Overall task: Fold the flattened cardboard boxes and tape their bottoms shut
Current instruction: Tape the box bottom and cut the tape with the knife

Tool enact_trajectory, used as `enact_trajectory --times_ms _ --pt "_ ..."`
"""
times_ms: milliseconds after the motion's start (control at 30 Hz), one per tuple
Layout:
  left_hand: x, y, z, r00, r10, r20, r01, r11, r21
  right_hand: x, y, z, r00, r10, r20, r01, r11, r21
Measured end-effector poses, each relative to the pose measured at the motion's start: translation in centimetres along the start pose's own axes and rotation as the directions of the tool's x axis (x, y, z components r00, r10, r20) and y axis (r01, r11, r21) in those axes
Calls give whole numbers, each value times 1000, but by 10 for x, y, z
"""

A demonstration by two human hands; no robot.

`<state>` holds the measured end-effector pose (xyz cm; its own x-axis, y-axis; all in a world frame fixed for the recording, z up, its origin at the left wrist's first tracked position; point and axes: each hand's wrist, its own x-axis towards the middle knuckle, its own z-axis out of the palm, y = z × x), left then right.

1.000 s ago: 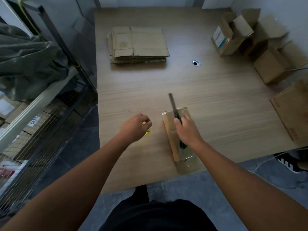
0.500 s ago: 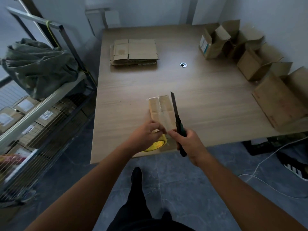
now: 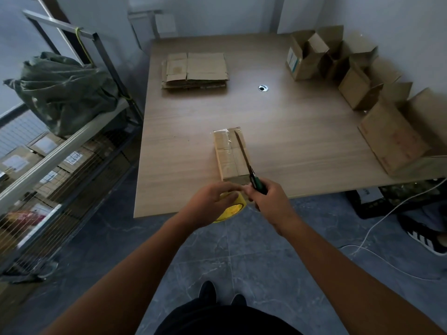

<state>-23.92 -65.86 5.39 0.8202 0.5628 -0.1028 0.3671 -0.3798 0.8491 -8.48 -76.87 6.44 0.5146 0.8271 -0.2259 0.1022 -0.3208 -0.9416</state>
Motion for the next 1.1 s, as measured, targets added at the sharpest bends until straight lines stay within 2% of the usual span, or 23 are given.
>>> enact_trajectory --times_ms 133,333,400,467,633,767,900,1000,1100 --pt "-4 -9 -15 997 -49 -58 35 974 -225 10 -8 5 995 69 -74 -62 994 89" --pt "7 -36 -54 998 -15 62 25 987 -161 23 -3 17 983 123 -135 -110 988 105" --pt "13 -50 -64 996 -55 71 64 990 -123 31 -3 15 964 152 -218 -124 982 140" --pt "20 -55 -77 995 -72 68 77 994 -76 39 -2 8 954 173 -244 -143 980 137" --pt "58 -55 -89 980 -90 177 50 974 220 66 4 3 965 150 -214 -165 985 -50" --pt "108 -75 -77 974 -174 146 106 917 383 111 31 -4 959 198 -201 -243 941 -235" --pt "139 -96 -60 955 -268 129 177 860 479 145 56 -6 968 200 -149 -244 882 -404" --pt "151 -108 -48 937 -333 110 245 847 472 164 74 -7 963 240 -120 -268 879 -394" --pt "158 -112 -40 918 -375 129 266 824 500 177 95 -7 939 337 -67 -344 915 -212"
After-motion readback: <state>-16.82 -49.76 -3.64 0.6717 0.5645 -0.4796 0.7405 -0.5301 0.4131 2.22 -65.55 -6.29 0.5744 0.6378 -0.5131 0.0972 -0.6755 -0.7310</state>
